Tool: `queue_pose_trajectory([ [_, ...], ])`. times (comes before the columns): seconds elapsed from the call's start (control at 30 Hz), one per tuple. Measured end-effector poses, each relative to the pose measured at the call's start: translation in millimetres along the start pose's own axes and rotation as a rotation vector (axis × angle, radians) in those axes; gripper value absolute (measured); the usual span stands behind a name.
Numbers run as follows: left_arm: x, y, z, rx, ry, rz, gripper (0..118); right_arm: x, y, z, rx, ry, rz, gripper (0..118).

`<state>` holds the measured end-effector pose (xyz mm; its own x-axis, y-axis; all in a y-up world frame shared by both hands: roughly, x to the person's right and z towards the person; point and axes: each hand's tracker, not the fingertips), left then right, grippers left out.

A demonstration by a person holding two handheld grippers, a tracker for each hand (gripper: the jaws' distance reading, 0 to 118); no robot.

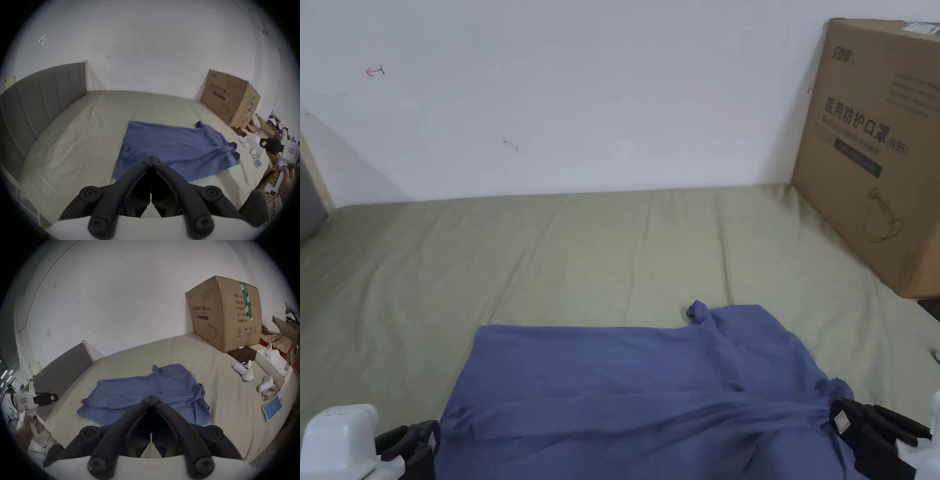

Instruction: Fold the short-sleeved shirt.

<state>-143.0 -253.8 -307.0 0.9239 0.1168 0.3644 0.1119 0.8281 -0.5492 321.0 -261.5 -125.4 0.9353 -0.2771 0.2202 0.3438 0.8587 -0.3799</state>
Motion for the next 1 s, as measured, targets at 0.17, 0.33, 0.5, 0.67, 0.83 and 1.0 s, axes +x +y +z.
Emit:
queue_pose_trajectory([
  [0.17, -52.9, 23.4, -86.0, -0.456, 0.015, 0.14, 0, 7.9, 6.5, -0.9, -0.012, -0.002, -0.049, 0],
  [0.33, -77.5, 3.2, -156.5, -0.54, 0.116, 0.073, 107, 13.6, 5.5, -13.3, -0.053, -0.018, -0.067, 0],
  [0.5, -76.9, -40.5, -200.6, -0.663, 0.12, 0.073, 109, 21.3, -0.8, -24.1, -0.109, -0.039, -0.086, 0],
  [0.67, -63.9, -40.6, -199.9, -0.634, 0.183, 0.098, 106, 41.0, -0.8, -29.6, -0.146, -0.095, -0.086, 0],
  [0.83, -30.9, -18.5, -158.7, -0.487, 0.084, -0.105, 4, 88.1, -2.2, -37.9, -0.206, -0.143, -0.172, 40],
  [1.0, -21.6, 7.2, -118.0, -0.39, 0.03, -0.053, 4, 122.4, -1.5, -88.0, -0.38, -0.281, -0.18, 111],
])
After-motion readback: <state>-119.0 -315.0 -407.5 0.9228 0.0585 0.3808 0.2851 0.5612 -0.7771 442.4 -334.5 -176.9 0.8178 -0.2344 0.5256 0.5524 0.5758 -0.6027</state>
